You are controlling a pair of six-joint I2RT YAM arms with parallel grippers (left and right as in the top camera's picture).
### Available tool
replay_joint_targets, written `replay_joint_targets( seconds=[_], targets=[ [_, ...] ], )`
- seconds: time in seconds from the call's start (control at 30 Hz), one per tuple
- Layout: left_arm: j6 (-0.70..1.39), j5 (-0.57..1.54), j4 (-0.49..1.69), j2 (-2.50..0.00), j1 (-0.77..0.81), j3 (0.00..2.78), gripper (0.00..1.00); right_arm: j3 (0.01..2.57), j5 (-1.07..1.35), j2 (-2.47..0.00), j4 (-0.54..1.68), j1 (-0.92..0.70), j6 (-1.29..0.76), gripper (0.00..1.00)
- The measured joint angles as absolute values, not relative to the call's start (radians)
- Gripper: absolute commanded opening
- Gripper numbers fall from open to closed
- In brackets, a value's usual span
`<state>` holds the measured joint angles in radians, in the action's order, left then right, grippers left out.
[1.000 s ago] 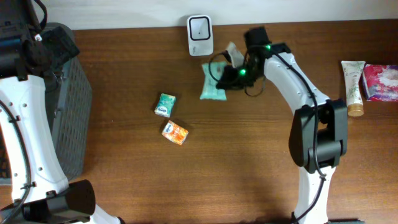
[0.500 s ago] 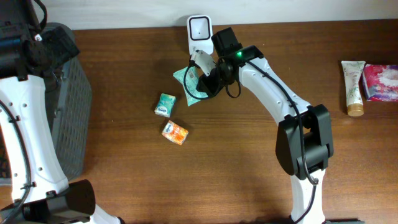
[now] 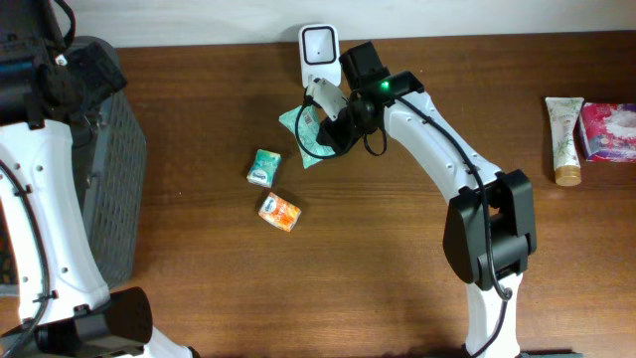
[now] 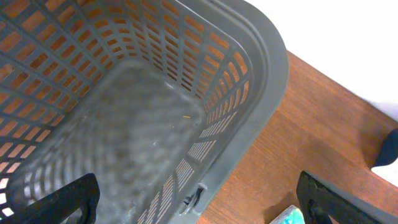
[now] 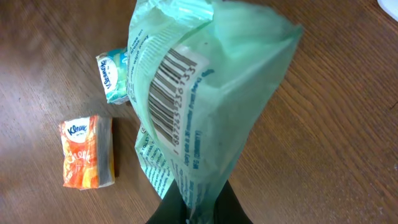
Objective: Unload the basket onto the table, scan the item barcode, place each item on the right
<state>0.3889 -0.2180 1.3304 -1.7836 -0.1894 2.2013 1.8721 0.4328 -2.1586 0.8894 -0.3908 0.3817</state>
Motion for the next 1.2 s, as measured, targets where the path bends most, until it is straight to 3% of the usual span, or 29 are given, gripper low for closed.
replay_joint_targets(
  seconds=[0.17, 0.47, 0.67, 0.77, 0.83, 0.9, 1.03, 1.1, 1.2],
  targets=[
    [0.389, -0.218, 1.331, -1.784, -0.189, 2.201, 0.99, 1.872, 0.374, -2.159, 0.917, -0.391, 0.367, 0.04],
    [0.389, -0.218, 1.33, -1.784, -0.189, 2.201, 0.99, 1.856, -0.319, -2.157, 1.111, -0.393, 0.003, 0.04],
    [0.389, -0.218, 1.33, -1.784, -0.189, 2.201, 0.99, 1.698, -0.538, -2.156, 1.125, -0.393, -0.138, 0.04],
    [0.389, -0.218, 1.33, -1.784, -0.189, 2.201, 0.99, 1.698, -0.543, -2.155, 1.122, -0.394, -0.163, 0.18],
    [0.389, -0.218, 1.33, -1.784, -0.189, 2.201, 0.99, 1.698, -0.503, -2.155, 1.123, -0.408, -0.173, 0.43],
    [0.389, -0.218, 1.33, -1.784, -0.189, 2.201, 0.99, 1.698, -0.475, -2.155, 1.121, -0.438, -0.179, 0.54],
    [0.389, -0.218, 1.33, -1.784, -0.189, 2.201, 0.99, 1.698, -0.358, -2.155, 1.082, -0.566, -0.183, 0.56],
    [0.389, -0.218, 1.33, -1.784, -0.189, 2.201, 0.99, 1.728, -0.309, -2.156, 1.097, -0.603, -0.184, 0.64],
    [0.389, -0.218, 1.329, -1.784, -0.189, 2.201, 0.99, 1.855, -0.279, -2.155, 1.171, -0.6, -0.184, 0.69]
  ],
)
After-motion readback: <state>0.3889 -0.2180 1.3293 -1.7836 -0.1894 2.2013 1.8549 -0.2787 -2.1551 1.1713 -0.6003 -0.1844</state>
